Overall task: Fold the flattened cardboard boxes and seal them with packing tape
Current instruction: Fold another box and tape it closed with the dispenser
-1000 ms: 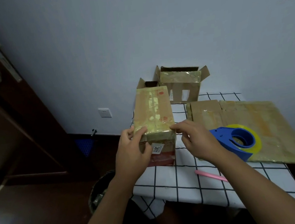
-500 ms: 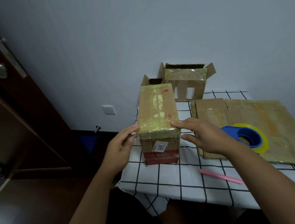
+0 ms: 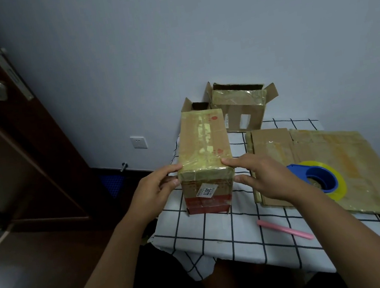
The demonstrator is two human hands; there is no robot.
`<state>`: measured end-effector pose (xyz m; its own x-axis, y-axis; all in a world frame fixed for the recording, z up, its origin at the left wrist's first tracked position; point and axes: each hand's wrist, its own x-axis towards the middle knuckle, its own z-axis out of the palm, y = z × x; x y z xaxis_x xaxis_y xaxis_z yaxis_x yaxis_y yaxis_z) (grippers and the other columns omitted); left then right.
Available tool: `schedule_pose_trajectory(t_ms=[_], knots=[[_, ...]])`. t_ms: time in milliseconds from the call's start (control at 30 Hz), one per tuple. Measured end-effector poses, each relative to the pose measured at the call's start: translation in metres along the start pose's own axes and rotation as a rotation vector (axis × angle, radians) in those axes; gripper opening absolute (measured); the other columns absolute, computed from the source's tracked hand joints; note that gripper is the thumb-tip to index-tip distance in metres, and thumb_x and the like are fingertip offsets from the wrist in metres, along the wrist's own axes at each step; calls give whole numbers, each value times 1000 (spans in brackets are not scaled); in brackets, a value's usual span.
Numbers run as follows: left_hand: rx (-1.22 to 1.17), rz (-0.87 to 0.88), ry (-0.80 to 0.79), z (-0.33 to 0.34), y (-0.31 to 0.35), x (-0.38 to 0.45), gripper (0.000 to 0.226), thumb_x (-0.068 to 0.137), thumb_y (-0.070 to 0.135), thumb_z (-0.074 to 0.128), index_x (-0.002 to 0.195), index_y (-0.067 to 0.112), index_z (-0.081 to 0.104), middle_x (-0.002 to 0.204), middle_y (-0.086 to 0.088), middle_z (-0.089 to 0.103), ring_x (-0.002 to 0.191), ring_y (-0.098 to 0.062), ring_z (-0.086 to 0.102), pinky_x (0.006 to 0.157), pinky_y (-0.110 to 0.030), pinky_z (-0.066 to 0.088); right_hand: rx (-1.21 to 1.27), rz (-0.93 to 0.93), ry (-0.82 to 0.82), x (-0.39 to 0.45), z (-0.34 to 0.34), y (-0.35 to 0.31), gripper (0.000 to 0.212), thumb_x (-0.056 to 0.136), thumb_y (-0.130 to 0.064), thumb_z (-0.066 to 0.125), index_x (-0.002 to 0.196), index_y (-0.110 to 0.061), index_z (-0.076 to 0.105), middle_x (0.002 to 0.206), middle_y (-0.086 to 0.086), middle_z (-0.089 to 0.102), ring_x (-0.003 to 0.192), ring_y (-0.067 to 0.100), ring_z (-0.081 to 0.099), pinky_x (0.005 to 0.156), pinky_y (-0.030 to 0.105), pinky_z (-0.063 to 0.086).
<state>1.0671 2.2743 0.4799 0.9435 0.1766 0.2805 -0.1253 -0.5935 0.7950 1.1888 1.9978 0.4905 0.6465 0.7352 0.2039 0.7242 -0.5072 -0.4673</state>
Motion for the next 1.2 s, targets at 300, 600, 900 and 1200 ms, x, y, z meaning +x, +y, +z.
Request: schedule_pose_trajectory(t_ms=[300, 600, 900, 1200], knots=[[-92, -18, 74, 6, 9, 3, 29, 86, 8, 72, 105, 30, 69, 105, 11, 69, 92, 1, 66, 82, -12, 51, -4, -8, 36, -1, 2, 1, 50, 95, -34, 63, 139, -47, 44, 129, -10, 63, 117, 7, 56, 92, 18, 40], [-252, -76, 70, 10, 6, 3, 33, 86, 4, 71, 102, 32, 68, 110, 2, 69, 95, -8, 69, 83, -20, 55, 0, 1, 94, -1, 7, -3, 45, 94, -34, 63, 138, -37, 54, 124, -9, 65, 111, 9, 59, 91, 29, 49], [-200, -28, 108, 16, 4, 3, 34, 87, 8, 71, 99, 40, 66, 107, 12, 69, 99, -6, 67, 84, -24, 56, 14, -17, 249, -3, 23, -9, 37, 92, -27, 68, 129, -22, 64, 105, -2, 66, 90, 16, 62, 74, 38, 55], [-138, 9, 120, 17, 3, 2, 35, 88, 10, 70, 98, 43, 63, 108, 13, 67, 100, -7, 66, 84, -25, 56, 11, -6, 260, 0, 23, -11, 34, 92, -29, 67, 126, -22, 66, 102, -5, 66, 88, 19, 64, 72, 43, 57]])
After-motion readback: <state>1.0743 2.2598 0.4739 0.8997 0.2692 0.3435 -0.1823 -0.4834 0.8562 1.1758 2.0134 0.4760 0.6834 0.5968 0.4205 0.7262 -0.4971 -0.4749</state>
